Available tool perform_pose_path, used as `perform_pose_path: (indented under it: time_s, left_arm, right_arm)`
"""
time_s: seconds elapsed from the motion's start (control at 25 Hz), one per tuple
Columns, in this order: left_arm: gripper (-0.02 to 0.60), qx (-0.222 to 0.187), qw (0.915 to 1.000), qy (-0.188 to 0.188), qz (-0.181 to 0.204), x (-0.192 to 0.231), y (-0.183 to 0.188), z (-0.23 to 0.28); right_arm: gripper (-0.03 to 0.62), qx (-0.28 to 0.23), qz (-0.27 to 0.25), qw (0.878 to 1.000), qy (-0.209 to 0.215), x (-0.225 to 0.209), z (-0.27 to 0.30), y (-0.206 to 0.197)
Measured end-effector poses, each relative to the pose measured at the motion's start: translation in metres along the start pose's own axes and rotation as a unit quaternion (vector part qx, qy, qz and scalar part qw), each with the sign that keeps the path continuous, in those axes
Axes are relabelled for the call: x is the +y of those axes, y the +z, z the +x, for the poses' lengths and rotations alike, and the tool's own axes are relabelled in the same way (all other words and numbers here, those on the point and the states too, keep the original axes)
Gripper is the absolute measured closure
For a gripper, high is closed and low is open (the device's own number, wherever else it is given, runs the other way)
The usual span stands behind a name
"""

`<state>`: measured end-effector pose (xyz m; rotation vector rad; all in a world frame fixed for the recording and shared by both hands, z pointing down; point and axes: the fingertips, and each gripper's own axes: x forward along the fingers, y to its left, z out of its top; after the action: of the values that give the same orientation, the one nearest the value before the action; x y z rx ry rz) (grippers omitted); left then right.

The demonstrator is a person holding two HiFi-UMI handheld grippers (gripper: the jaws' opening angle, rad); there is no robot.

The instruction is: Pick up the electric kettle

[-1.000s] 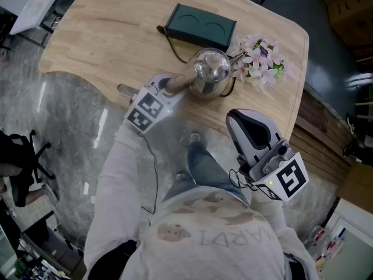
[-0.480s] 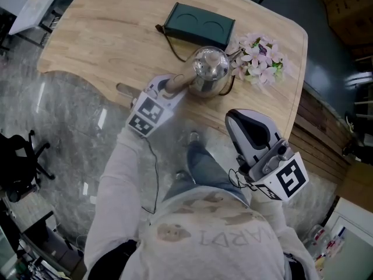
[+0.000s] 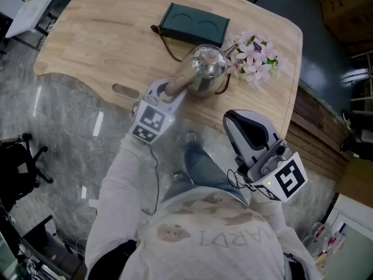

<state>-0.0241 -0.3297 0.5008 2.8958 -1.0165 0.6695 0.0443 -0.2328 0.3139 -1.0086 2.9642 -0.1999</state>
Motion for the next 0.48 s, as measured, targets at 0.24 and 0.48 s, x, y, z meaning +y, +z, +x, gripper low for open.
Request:
perform_pose_path:
  time_s: [0.24,0.48]
  left_arm:
    - [0.492,-0.034,0.9994,0.003,0.002,-0.007,0.02,-0.001]
    - [0.5,-0.08,0.9963,0.004,-0.03,-0.007,0.045,-0.005]
  right_arm:
    - [0.566,-0.003,-0.006,1.0,-0.003,0.003,-0.005,0.004]
    - [0.566,-0.003,-0.009,1.0,-0.003,0.005,-0.011,0.004]
